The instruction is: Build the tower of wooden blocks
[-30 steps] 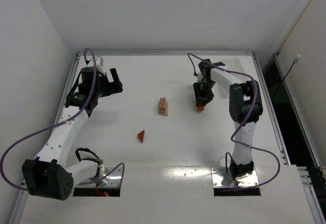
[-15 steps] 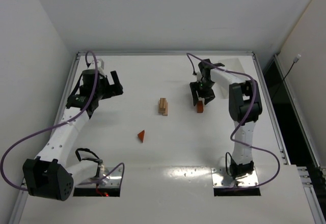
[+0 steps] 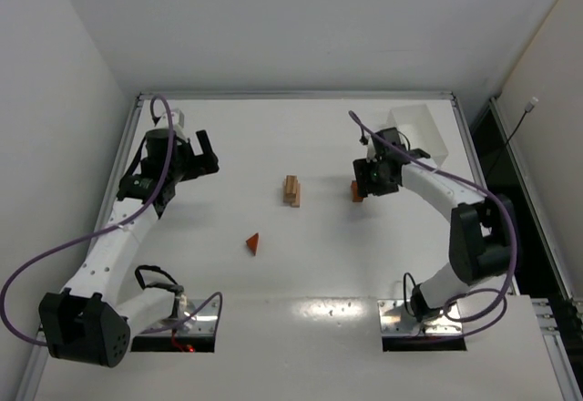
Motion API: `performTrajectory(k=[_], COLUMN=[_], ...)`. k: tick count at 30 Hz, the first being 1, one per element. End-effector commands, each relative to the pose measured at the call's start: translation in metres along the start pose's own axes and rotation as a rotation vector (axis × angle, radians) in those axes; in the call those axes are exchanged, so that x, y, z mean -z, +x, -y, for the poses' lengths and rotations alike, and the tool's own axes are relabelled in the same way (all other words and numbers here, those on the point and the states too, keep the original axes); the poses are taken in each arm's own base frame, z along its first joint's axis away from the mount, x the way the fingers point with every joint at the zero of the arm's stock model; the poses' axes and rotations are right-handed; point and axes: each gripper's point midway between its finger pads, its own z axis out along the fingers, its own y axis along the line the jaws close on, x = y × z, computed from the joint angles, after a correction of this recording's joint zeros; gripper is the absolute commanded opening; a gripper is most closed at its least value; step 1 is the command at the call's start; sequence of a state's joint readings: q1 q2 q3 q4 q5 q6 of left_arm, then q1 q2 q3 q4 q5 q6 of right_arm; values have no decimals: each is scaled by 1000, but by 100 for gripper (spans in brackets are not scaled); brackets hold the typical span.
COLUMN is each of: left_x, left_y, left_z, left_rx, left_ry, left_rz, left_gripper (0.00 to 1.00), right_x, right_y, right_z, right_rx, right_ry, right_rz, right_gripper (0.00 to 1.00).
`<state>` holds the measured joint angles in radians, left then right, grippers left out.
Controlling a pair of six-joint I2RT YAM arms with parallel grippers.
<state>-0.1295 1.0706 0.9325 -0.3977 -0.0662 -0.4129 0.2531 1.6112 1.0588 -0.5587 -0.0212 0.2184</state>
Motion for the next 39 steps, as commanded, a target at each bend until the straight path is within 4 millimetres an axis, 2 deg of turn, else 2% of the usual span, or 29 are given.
performTrajectory(k=[1, 5, 6, 9, 15, 19, 22, 29, 32, 35, 37, 39], left_x=[3, 1, 1, -1, -4, -4, -5, -8, -8, -8, -8, -8], left_y=[-9, -6, -6, -3, -1, -9, -11, -9, -9, -9, -10, -10], left_z=[4, 5, 5, 4, 3, 3, 4, 2, 2, 2, 0, -1], left_rx=[16, 16, 16, 6, -3, -12, -12, -12, -12, -12, -12, -12], left_ry=[22, 35, 35, 31, 28, 19, 19, 8, 8, 8, -2, -11], left_rz=[49, 43, 43, 34, 25, 39, 39, 33, 33, 33, 37, 40], left_gripper=[100, 100, 100, 100, 100, 100, 100, 100, 100, 100, 100, 100], right_x=[6, 1, 1, -6, -23, -35, -38, -51, -52, -54, -53, -46], right_y=[-16, -16, -24, -26, -38, -32, -34, -29, -31, -31, -30, -36], right_z=[4, 4, 2, 3, -10, -15, -19, -13, -14, -15, -11, -13], right_rx=[-16, 1, -7, -8, -24, -37, -29, -33, -33, -27, -30, -23], right_ry=[41, 42, 38, 38, -28, -42, -48, -16, -16, -10, 18, 23], right_rz=[169, 250, 282, 283, 279, 241, 243, 210, 212, 213, 201, 205], right_gripper=[53, 53, 53, 53, 53, 53, 53, 50, 43, 21, 0, 0])
